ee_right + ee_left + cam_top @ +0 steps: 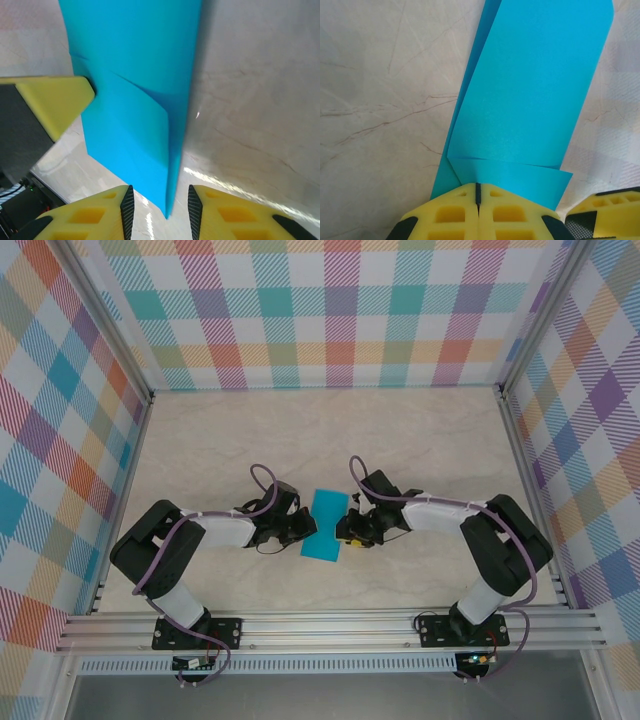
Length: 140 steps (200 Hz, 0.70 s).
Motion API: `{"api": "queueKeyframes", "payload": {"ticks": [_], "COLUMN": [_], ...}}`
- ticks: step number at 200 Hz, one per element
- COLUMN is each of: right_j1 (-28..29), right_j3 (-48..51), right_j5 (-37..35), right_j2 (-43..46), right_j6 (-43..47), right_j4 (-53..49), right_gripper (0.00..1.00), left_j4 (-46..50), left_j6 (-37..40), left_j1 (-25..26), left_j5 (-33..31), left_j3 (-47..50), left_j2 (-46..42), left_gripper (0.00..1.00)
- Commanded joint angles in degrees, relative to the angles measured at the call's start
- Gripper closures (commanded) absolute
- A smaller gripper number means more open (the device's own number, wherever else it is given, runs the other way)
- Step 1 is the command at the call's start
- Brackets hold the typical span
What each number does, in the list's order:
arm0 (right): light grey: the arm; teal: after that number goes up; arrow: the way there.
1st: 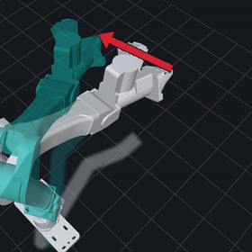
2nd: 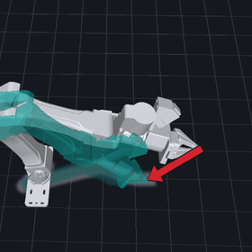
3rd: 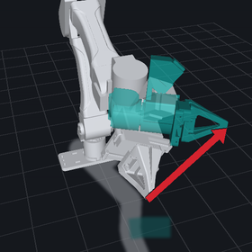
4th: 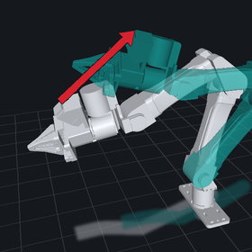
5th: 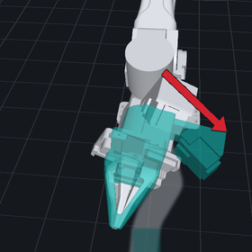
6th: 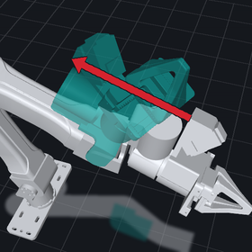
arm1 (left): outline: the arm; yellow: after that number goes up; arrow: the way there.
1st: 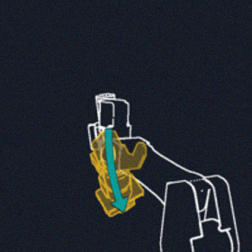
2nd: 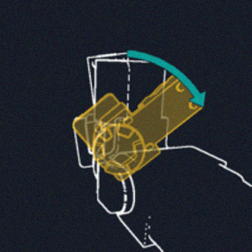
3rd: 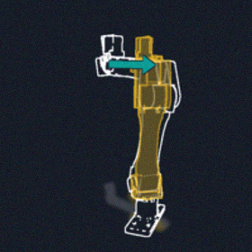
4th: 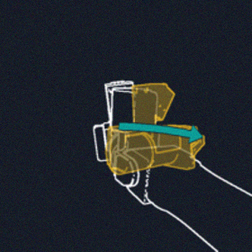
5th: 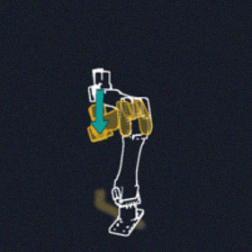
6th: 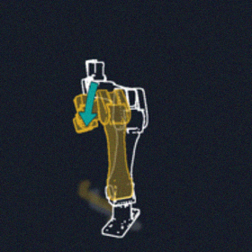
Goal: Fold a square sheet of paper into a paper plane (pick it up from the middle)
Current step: Turn over the paper at the center of the table.
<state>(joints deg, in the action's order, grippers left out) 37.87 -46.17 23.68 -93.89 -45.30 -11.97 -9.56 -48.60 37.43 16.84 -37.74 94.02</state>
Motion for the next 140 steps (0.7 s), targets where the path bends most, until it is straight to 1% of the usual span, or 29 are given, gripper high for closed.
{"api": "queueKeyframes", "payload": {"ticks": [1,54,87,140], "right_j1": [0.0,0.0,0.0,0.0], "right_j3": [-1.9,-2.6,-1.8,-1.6], "right_j5": [1.6,1.4,3.4,4.6], "right_j2": [-2.6,-5.7,-6.2,-6.3], "right_j6": [-1.7,-2.8,-3.6,-4.0], "right_j4": [3.2,4.8,7.8,9.3], "right_gripper": [0.63,0.63,0.67,0.71], "left_j4": [4.8,5.5,5.9,6.0], "left_j6": [-0.1,0.0,0.1,0.1], "left_j1": [0.6,0.6,0.6,0.6], "left_j5": [-2.2,-2.3,-2.4,-2.4], "left_j3": [-0.1,-0.2,-0.3,-0.4], "left_j2": [-0.8,-1.7,-2.1,-2.2], "left_gripper": [1.00,1.00,1.00,1.00]}}
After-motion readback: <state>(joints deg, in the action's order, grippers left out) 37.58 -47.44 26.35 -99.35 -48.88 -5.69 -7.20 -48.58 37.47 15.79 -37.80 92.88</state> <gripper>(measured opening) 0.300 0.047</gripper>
